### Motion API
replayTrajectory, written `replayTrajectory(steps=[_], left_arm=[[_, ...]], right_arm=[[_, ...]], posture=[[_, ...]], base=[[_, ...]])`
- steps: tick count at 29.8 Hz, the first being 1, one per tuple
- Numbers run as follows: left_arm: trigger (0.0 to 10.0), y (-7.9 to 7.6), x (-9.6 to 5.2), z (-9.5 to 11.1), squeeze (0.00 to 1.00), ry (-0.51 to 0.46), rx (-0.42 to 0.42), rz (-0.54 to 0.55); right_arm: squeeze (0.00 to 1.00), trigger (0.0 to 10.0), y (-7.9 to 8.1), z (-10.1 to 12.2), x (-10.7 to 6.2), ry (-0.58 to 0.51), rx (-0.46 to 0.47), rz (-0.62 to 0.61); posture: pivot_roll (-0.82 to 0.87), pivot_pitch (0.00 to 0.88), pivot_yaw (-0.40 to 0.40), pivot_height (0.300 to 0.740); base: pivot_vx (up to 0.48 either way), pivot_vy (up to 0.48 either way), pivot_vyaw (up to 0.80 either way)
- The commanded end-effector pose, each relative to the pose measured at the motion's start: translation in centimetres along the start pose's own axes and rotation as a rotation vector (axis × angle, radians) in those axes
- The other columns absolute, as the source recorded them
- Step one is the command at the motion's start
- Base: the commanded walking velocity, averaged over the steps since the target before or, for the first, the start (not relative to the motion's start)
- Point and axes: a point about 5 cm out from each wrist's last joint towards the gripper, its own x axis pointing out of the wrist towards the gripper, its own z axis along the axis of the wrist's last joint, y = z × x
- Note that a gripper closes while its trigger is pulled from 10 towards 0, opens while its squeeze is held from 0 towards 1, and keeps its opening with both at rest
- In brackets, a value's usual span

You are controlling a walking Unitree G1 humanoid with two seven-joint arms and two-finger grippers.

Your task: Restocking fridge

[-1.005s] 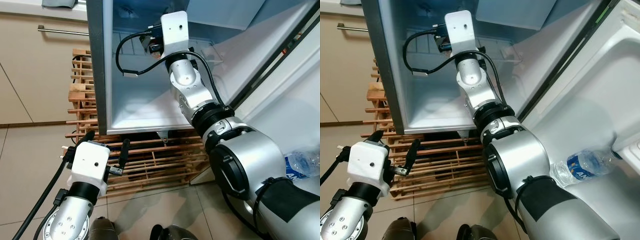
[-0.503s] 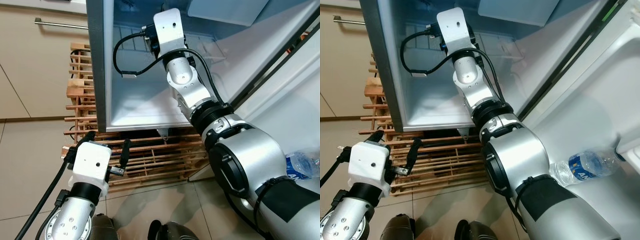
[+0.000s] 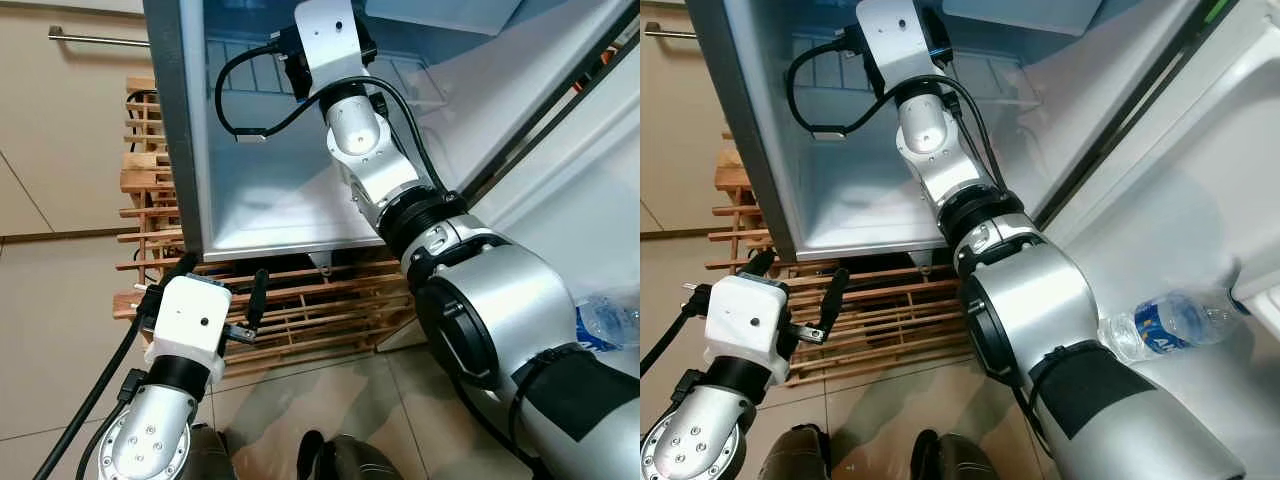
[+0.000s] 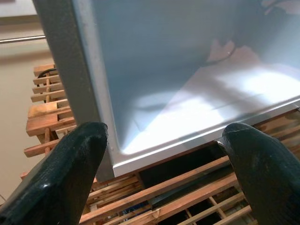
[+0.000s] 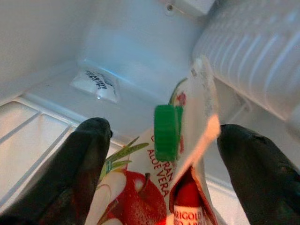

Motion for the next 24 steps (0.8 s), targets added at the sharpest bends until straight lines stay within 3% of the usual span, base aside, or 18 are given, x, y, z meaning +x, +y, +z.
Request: replayTrajectory(steps=[1, 5, 10, 11, 24], left_arm=[[10.0, -0.6, 0.1, -0.3, 0.00, 0.015, -0.007, -0.022], [10.0, -0.8, 0.4, -0.4, 0.00, 0.009, -0.012, -0.030], [10.0, -0.9, 0.9, -0.4, 0.00, -0.003, -0.014, -0.040], [10.0, -0.9, 1.1, -0.3, 0.00, -0.008, -0.015, -0.042], [10.0, -1.4, 2.7, -0.3, 0.00, -0.048, -0.021, -0.071]], right_arm=[[1.00, 10.0, -0.9, -0.8, -0.1, 0.049, 0.094, -0.041], [1.00, 10.0, -2.1, -1.4, -0.1, 0.070, 0.187, -0.118], [1.00, 10.0, -2.6, -1.9, -0.4, 0.072, 0.138, -0.165], [0.00, 10.0, -2.6, -2.1, -0.5, 0.071, 0.136, -0.167], [0.00, 10.0, -0.2, -2.4, -1.5, -0.007, 0.245, -0.043]], posture=[[0.37, 0.176, -0.240, 0.740], [0.35, 0.162, -0.233, 0.740], [0.33, 0.142, -0.227, 0.740], [0.33, 0.130, -0.223, 0.740], [0.28, 0.074, -0.217, 0.740]], base=[[0.000, 0.000, 0.00], [0.000, 0.000, 0.00], [0.000, 0.000, 0.00], [0.000, 0.000, 0.00], [0.000, 0.000, 0.00]])
